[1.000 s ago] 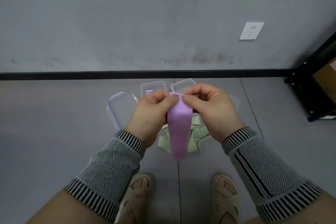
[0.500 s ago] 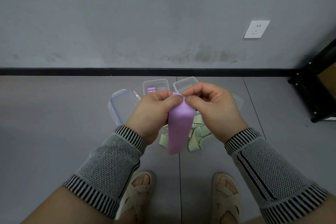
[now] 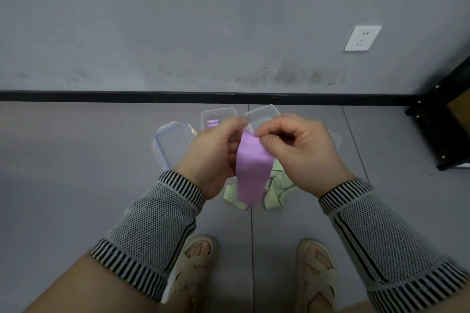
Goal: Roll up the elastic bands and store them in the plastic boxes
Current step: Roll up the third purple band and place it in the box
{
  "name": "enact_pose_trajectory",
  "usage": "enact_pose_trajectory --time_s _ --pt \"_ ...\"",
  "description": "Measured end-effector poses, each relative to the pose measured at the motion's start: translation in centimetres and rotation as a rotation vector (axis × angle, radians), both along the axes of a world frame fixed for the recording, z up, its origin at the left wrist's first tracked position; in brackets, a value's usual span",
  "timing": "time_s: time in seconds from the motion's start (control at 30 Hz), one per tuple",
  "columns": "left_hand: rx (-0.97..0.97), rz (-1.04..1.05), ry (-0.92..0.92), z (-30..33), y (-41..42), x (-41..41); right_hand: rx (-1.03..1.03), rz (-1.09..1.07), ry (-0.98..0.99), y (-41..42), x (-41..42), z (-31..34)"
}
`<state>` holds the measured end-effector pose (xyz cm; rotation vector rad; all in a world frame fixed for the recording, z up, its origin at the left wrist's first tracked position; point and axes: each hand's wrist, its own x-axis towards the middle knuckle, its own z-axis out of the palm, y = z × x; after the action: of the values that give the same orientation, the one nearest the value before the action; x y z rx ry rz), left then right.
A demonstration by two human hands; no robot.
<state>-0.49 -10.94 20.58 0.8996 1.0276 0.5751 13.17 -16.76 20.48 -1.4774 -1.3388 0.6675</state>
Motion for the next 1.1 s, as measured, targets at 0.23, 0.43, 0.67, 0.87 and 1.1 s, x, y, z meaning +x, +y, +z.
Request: enact_pose_trajectory --time_s 0.23,0.43,0.67,0.87,1.1 --pt "0.119 -0.06 0.031 -0.3 -0.1 -0.3 0.002 0.003 -0.036 0.1 0.4 -0.1" --pt "0.343 -0.04 0.096 -0.2 -0.1 -0.1 -0.136 -0.07 0.444 0.3 1.0 0.1" --pt "0.451 -0.05 0.186 0.2 -0.5 0.0 -0.188 -0.031 0.344 0.4 0.6 -0.1" --pt "0.435 -0.039 0.179 0.1 -0.3 -0.1 -0.188 -0.02 0.286 0.3 0.9 0.3" --pt "0.412 -0.034 0.171 -0.1 -0.1 0.0 -0.194 -0.039 0.249 0.5 0.9 0.4"
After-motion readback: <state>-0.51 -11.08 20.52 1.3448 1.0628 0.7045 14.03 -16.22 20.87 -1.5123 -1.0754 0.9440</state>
